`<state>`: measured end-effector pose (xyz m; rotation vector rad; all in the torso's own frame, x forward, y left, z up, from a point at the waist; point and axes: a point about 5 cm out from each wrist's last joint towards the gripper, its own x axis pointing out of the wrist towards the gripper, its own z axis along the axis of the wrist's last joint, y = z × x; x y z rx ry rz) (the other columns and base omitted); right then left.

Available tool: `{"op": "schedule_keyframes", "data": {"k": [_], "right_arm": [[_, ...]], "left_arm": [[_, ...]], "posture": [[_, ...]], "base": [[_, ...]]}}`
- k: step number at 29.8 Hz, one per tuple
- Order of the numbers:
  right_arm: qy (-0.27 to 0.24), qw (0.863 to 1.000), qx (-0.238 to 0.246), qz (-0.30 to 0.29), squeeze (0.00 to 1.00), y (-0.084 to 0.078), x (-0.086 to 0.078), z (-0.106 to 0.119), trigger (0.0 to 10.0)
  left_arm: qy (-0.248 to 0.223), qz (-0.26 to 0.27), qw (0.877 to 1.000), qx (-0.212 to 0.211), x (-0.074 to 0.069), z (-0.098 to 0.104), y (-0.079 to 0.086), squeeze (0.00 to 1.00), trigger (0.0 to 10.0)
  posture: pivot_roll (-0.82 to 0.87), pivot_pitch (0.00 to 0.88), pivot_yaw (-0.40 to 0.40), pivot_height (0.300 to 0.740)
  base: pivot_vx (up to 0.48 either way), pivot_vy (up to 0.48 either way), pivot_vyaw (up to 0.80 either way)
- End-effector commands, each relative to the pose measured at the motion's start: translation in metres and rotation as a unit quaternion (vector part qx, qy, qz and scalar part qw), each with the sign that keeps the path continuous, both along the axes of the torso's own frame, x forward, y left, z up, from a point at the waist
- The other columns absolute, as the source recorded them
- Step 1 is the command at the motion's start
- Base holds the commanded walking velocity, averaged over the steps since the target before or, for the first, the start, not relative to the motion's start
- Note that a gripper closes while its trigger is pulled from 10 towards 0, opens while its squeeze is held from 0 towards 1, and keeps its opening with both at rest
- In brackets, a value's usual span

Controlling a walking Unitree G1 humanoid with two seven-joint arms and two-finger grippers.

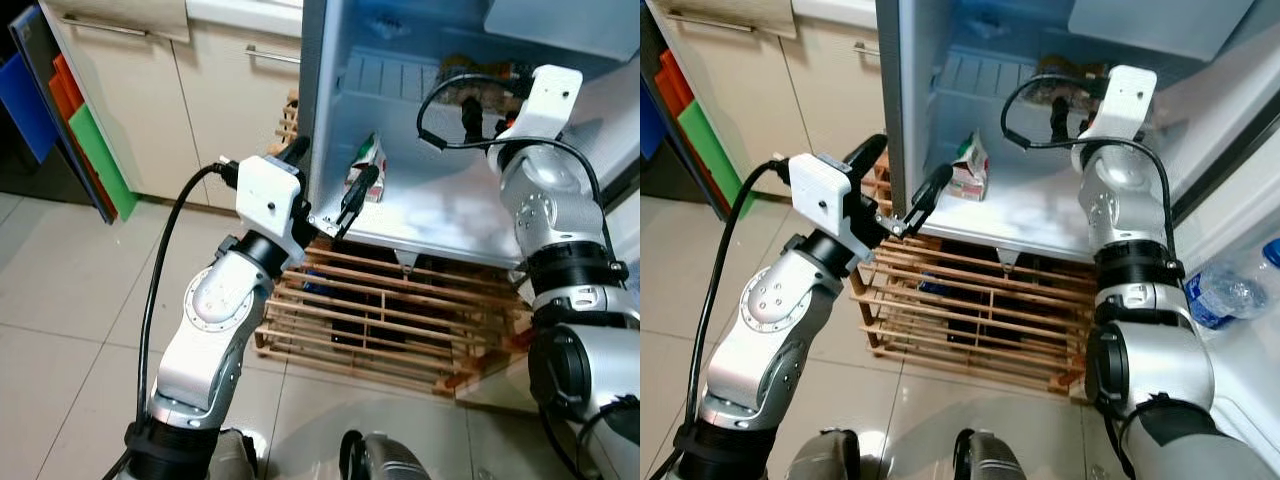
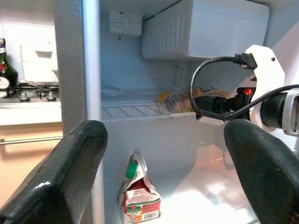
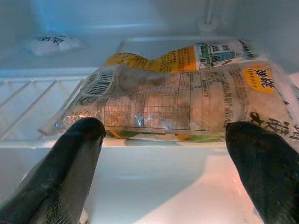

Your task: Restocking fridge

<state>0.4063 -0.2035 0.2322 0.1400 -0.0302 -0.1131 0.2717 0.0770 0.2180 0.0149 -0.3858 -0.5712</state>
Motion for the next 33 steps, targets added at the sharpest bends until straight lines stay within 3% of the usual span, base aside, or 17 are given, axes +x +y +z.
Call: {"op": "schedule_keyframes", "data": {"k": [1, 11, 21, 26, 29, 33], "right_arm": [[-0.004, 1.000, 0.000, -0.010, 0.00, -0.005, 0.002, 0.004, 10.0], [0.017, 0.999, 0.001, -0.034, 0.00, -0.017, 0.006, -0.006, 10.0], [-0.026, 0.997, -0.047, -0.058, 0.00, -0.028, 0.008, 0.020, 10.0], [-0.007, 0.996, -0.054, -0.064, 0.00, -0.032, 0.006, 0.007, 10.0], [-0.007, 0.997, -0.053, -0.064, 0.00, -0.032, 0.006, 0.006, 10.0], [-0.035, 0.996, -0.071, -0.038, 0.00, -0.019, 0.004, 0.004, 10.0]], "left_arm": [[0.000, -0.005, 1.000, 0.000, -0.001, 0.001, -0.002, 0.00, 10.0], [0.002, -0.001, 1.000, 0.001, -0.001, 0.001, 0.000, 0.00, 10.0], [0.003, 0.001, 1.000, 0.001, 0.000, 0.002, 0.000, 0.00, 10.0], [0.003, -0.001, 1.000, 0.001, 0.001, 0.001, -0.001, 0.00, 10.0], [0.003, -0.001, 1.000, 0.001, 0.001, 0.002, -0.001, 0.00, 10.0], [0.012, 0.025, 1.000, 0.011, 0.008, -0.004, 0.003, 0.00, 10.0]], "posture": [[0.03, 0.130, -0.060, 0.740], [0.05, 0.143, -0.062, 0.740], [0.05, 0.141, -0.059, 0.740], [0.04, 0.139, -0.059, 0.740], [0.04, 0.139, -0.059, 0.740], [0.01, 0.104, -0.064, 0.740]], "base": [[0.000, 0.000, 0.00], [0.000, 0.000, 0.00], [0.000, 0.000, 0.00], [0.000, 0.000, 0.00], [0.000, 0.000, 0.00], [0.000, 0.000, 0.00]]}}
